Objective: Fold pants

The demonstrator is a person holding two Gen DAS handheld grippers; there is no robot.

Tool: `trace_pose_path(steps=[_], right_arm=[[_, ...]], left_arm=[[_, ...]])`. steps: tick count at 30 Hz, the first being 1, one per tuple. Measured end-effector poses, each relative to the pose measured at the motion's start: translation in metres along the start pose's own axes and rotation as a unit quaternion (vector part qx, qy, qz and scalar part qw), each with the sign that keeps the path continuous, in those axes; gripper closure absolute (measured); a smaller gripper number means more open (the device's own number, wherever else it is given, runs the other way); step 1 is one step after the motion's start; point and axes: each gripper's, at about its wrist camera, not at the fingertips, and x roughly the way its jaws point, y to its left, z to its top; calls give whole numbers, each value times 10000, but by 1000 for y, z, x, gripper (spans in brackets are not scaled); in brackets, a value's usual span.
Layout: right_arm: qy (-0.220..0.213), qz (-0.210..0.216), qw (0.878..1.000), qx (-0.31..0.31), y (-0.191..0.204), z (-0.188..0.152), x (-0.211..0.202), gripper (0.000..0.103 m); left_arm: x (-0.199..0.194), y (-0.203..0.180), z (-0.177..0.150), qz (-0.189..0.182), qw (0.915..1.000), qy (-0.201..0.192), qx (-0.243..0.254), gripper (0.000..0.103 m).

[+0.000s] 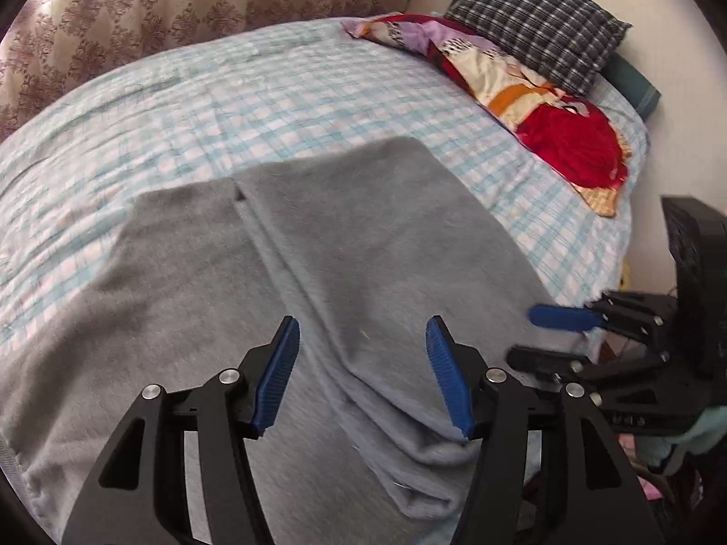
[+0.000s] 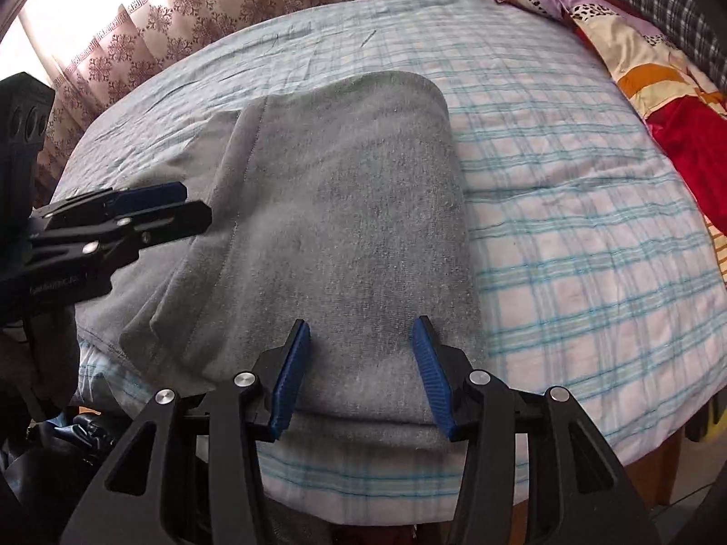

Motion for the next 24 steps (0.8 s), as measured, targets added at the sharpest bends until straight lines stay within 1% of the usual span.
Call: trace_pose_path(steps=[2,4,6,8,9,13,17,21,24], right_arm=[[-70,222,9996,146,-6,3,-8,55],[-231,316,9988,282,-10,12,-17,55],[-438,284,9983,276,-11,27,-22,55],[-596,253,9978,166,-6,43,-25,55],[-658,191,9976,130,-5,52,-22,55],[-765,192,9968,151,-2,89,-1,55],[-672,56,9977,74,7,117,31,55],[-430,-271,9987,-35,12,133,65,55],[-275,-370,9989,-47,13,137,81,55]], left_arm=[[5,-7,-7,-77,9998,126,93,43],[11,-12,-15,33,9995,213,235,43],[17,-11,-20,116,9992,290,258,43],[20,-7,-21,105,9992,327,190,43],[21,-6,-22,112,9992,343,170,43],[24,-3,-24,141,9990,405,135,40],[25,-2,-24,171,9989,426,117,37],[27,0,-24,183,9987,461,84,34],[28,2,-23,199,9986,483,72,32]])
